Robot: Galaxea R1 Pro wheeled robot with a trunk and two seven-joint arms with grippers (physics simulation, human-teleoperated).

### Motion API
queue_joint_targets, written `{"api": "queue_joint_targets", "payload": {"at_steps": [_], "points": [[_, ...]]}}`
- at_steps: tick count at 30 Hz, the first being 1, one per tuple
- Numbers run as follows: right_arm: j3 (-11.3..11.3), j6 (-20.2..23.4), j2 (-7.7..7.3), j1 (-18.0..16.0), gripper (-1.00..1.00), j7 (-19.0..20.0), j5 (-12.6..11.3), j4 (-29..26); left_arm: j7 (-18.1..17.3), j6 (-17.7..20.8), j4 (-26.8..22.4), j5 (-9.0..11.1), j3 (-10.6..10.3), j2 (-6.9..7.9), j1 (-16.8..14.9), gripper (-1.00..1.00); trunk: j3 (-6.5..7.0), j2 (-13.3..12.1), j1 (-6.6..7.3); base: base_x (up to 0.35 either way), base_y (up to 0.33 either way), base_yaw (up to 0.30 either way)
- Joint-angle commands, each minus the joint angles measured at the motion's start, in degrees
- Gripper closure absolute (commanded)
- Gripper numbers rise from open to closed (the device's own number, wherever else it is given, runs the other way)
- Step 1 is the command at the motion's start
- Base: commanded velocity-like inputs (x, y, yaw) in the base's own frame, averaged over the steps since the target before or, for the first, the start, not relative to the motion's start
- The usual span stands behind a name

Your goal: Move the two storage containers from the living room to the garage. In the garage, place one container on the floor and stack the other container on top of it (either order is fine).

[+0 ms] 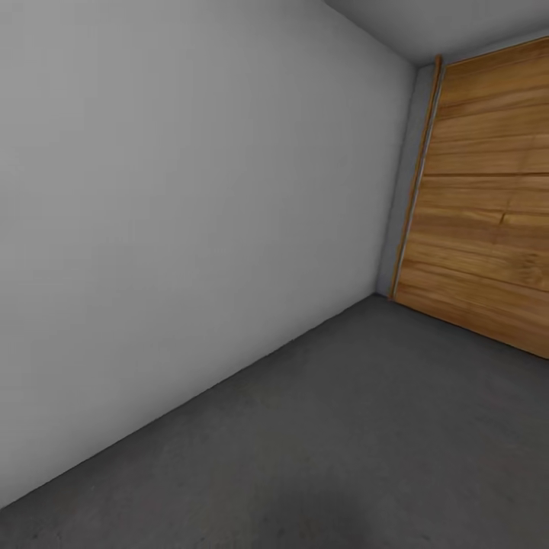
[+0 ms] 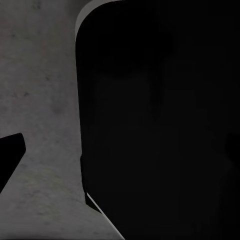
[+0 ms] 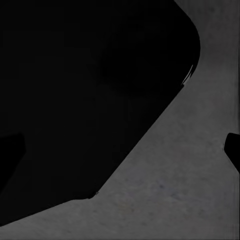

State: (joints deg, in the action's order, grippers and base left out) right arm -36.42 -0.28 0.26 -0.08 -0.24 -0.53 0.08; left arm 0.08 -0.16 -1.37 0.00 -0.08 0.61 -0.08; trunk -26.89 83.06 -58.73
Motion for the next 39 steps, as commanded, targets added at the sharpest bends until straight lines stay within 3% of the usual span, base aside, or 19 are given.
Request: {"api": "queue_joint_targets", "payload": {"at_steps": [1,13,39], "points": [[-0.15,-0.04,0.0,-0.01,-1.0,-0.03,-0.04,0.01,0.01,-0.02,-0.04,0.0,-0.01,0.0,-0.01,-1.0,-0.04,0.02,0.0,0.0,0.0,0.278],[-0.15,-2.48,0.0,-0.01,-1.0,-0.03,-0.15,0.01,0.01,-0.02,-0.04,0.0,-0.01,0.0,-0.01,-1.0,-0.04,0.02,0.0,0.0,0.0,0.278],[-0.13,-2.44,0.0,-0.01,-1.0,-0.06,-0.17,0.09,0.01,-0.02,-0.04,0.0,-0.01,0.0,-0.01,-1.0,-0.04,0.02,0.0,0.0,0.0,0.278]]}}
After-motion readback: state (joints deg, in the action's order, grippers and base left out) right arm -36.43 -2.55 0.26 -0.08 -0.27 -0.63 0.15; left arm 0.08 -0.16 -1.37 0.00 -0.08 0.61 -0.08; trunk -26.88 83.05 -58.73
